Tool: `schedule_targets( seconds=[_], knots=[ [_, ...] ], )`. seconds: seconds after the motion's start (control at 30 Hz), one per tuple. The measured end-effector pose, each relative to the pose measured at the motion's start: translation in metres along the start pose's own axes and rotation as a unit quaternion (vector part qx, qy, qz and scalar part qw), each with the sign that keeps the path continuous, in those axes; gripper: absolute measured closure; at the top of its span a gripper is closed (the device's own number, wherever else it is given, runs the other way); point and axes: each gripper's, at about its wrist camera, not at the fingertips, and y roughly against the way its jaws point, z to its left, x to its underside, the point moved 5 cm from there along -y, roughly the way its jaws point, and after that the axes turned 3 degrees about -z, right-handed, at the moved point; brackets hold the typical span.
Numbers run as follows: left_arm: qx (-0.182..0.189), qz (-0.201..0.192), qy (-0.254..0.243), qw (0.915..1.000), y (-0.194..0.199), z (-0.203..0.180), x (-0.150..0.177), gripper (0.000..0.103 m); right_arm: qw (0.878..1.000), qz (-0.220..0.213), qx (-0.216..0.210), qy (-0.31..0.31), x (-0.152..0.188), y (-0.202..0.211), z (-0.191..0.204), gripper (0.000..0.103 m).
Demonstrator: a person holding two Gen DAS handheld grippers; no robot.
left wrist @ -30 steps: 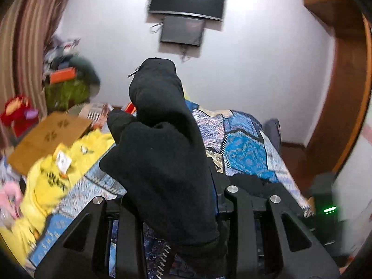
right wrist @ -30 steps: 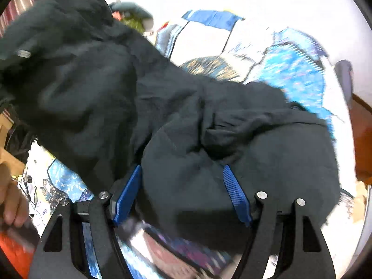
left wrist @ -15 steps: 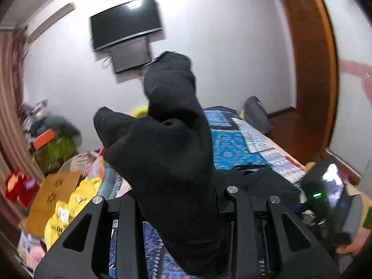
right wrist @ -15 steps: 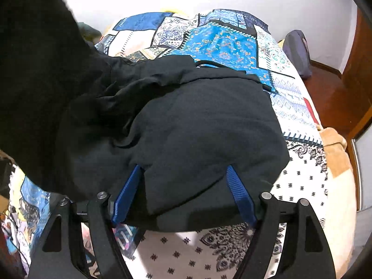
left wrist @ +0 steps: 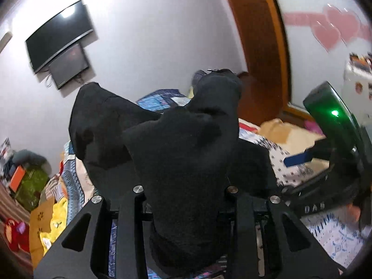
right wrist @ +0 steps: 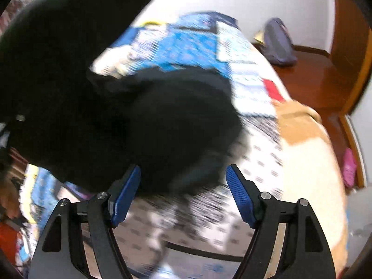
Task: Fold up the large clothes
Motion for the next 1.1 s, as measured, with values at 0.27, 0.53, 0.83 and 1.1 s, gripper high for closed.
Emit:
schedule_targets(
  seconds=[0.27,0.53,0.83,1.1],
  knots=[
    [0.089,0.05,0.01,0.9947,-0.028,-0.033,0.002,0.071,0.997,0.045,0.035,-0.047,0.028,-0.021,-0.047,0.03],
    [0.139,0.108,0.04,0.9835,-0.044,-0.053,0.028,0.064,0.996,-0.003,0.028,-0.083,0.009,0.033,-0.073,0.03],
    [0.165,0.12,0.075,0.976,-0.032,-0.057,0.021,0.04,0.995,-0.062,-0.032,-0.064,-0.037,0.057,-0.025,0.03],
    [0.166,0.123,0.077,0.9753,-0.003,-0.055,0.02,0.035,0.996,0.019,-0.023,-0.08,-0.026,-0.004,-0.041,0.03]
  ],
)
